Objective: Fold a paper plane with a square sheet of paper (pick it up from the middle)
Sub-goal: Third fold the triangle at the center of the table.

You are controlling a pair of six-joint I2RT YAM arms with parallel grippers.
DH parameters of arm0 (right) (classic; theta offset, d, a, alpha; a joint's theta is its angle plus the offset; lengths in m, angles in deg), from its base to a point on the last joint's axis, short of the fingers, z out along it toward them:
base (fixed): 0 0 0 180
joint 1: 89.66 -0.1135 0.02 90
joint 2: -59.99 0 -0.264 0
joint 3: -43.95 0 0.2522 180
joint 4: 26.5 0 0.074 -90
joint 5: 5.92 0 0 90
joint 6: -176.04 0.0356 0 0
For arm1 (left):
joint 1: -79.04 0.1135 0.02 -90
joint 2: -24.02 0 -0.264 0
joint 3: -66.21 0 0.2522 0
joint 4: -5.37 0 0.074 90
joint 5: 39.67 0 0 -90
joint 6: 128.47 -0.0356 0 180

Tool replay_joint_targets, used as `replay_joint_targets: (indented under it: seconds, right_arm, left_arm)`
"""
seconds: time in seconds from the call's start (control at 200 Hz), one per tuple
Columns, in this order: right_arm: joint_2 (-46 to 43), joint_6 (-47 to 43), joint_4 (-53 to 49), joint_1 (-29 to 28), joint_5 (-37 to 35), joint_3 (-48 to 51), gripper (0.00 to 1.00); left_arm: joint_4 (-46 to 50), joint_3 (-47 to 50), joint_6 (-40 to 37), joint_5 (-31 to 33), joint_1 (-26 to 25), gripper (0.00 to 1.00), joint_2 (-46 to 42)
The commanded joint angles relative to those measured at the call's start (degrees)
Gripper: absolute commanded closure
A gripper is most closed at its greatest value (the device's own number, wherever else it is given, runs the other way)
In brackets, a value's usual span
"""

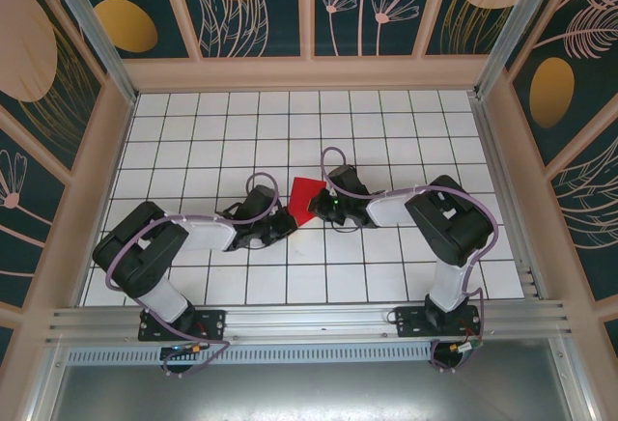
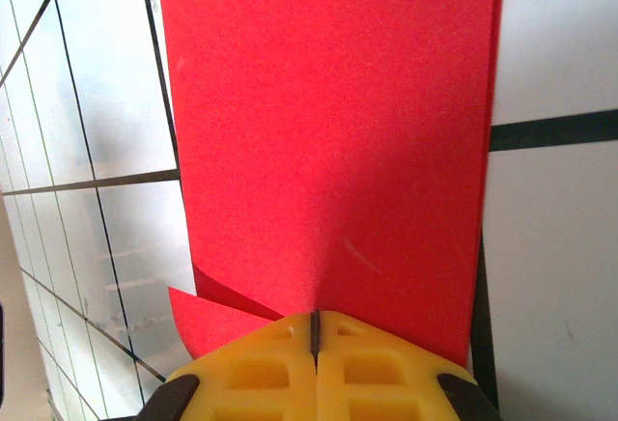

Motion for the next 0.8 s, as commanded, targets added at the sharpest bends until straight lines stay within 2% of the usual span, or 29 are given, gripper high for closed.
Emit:
replay_joint_targets:
  seconds: [0.0,0.21,0.435,0.791]
  right_arm:
    - [4.18,-1.0,-11.16,0.3,-4.64,3.31,1.0]
    - [4.06,-1.79,-12.13,0.69,-4.86,4.0,1.0]
    - [4.0,-1.48,-11.52,0.69,-4.49,3.89,1.0]
    - [4.0,-1.28,-11.34,0.68,-4.28,3.72,1.0]
  left_arm:
    - [3.65,3.84,0.91,2.12,0.09,0.99,-0.32]
    - [3.83,6.91,2.13,1.66,0.34,0.99,-4.57]
    - [2.52,3.32,0.66,0.22,0.67,0.98,-8.43]
    - [4.98,-4.67,-2.42,2.63,0.65,0.99,-1.97]
